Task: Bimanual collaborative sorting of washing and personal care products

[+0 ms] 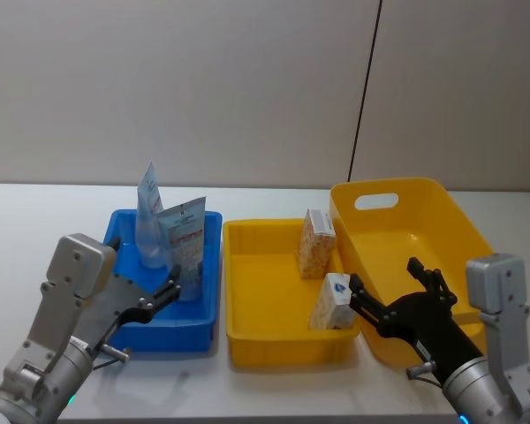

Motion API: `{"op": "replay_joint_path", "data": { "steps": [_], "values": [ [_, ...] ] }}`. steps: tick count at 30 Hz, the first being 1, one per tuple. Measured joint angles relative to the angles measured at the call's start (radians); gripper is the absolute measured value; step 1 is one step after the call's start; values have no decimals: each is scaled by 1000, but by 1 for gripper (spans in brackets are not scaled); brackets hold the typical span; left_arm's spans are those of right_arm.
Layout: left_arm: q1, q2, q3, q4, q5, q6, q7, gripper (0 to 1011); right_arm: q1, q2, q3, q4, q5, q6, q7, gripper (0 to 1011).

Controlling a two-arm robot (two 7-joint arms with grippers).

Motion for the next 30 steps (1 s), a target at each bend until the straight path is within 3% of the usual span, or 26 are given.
{"op": "replay_joint_path", "data": {
  "steps": [30],
  "values": [
    [0, 0, 0, 0, 0, 0, 0, 1001, 0, 0, 0, 0, 0, 0, 0, 1002]
  ]
}}
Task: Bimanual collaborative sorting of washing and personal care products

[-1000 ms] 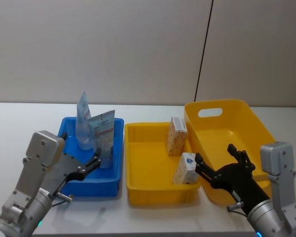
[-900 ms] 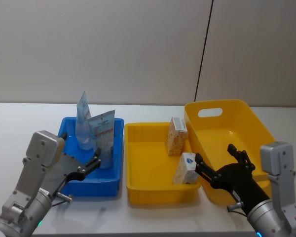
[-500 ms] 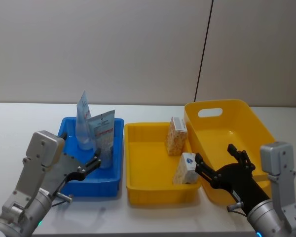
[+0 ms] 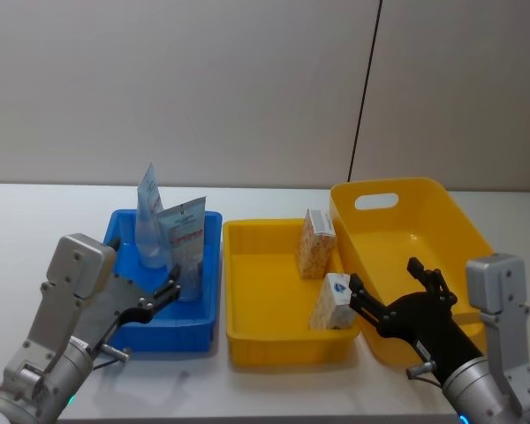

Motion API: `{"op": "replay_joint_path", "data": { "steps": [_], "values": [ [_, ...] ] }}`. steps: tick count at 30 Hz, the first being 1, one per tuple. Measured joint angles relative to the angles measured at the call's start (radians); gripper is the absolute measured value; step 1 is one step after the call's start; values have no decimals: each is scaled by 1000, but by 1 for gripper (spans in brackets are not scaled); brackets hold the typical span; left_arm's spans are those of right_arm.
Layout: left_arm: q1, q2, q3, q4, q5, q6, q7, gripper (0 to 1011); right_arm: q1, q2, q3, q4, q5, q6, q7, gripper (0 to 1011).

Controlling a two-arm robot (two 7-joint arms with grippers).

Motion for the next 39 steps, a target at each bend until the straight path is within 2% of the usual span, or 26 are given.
{"op": "replay_joint_path", "data": {
  "steps": [25, 29, 39],
  "values": [
    [1, 2, -4, 0, -1, -1, -3, 1001, 0, 0, 0, 0, 0, 0, 0, 1002],
    [6, 11, -16, 0, -12, -8, -16, 1001, 0, 0, 0, 0, 0, 0, 0, 1002],
    [32, 53, -77, 0, -81, -43, -80, 1001, 0, 0, 0, 0, 0, 0, 0, 1002]
  ]
}}
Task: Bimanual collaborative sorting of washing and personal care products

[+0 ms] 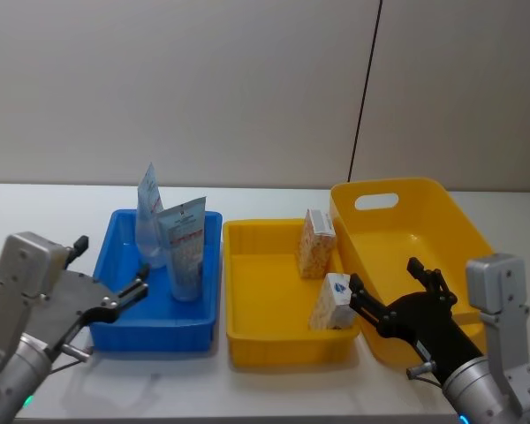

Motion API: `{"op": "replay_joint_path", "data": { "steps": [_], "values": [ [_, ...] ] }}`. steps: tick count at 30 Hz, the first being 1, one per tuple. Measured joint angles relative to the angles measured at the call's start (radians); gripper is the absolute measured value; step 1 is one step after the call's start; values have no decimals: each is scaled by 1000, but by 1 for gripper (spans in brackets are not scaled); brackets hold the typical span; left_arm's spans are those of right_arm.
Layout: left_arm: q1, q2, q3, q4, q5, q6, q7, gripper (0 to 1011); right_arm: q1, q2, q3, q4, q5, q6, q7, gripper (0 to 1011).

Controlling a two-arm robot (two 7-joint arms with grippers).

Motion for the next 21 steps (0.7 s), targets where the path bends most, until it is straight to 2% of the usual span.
{"op": "replay_joint_path", "data": {
  "steps": [9, 21],
  "values": [
    [-10, 15, -33, 32, -53, -26, -68, 1001, 0, 0, 0, 0, 0, 0, 0, 1002],
    [-96, 3, -43, 174, -124, -75, -217, 1001, 0, 0, 0, 0, 0, 0, 0, 1002]
  ]
}}
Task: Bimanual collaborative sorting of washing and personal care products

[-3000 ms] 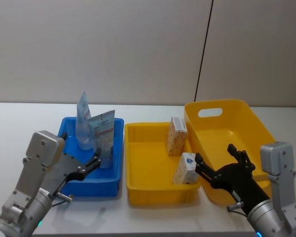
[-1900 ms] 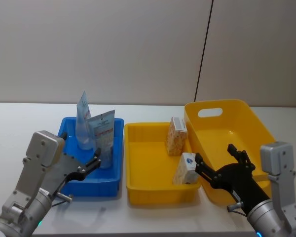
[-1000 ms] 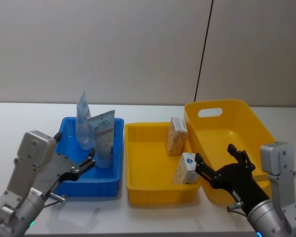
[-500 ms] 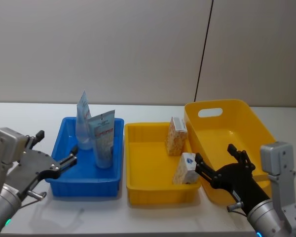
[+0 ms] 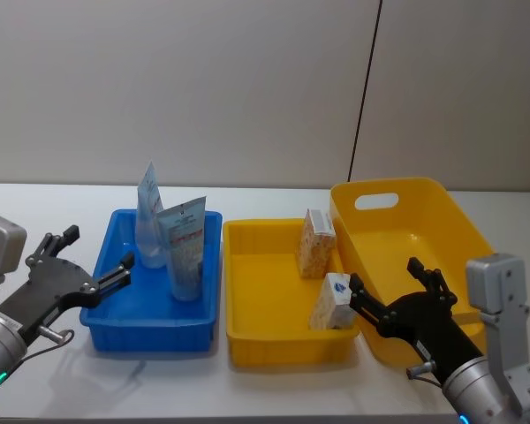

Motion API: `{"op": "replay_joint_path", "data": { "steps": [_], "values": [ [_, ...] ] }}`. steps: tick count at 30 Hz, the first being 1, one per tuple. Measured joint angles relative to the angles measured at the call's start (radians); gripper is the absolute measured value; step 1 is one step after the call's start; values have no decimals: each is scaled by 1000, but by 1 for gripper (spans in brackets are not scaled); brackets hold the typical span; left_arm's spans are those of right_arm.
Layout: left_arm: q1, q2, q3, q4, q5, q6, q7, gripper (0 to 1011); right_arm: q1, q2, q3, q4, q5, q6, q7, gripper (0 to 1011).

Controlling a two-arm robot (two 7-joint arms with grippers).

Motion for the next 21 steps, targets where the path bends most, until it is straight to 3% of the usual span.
{"op": "replay_joint_path", "data": {
  "steps": [21],
  "values": [
    [-176, -67, 34, 285, -22, -56, -176, 1001, 0, 0, 0, 0, 0, 0, 0, 1002]
  ]
}}
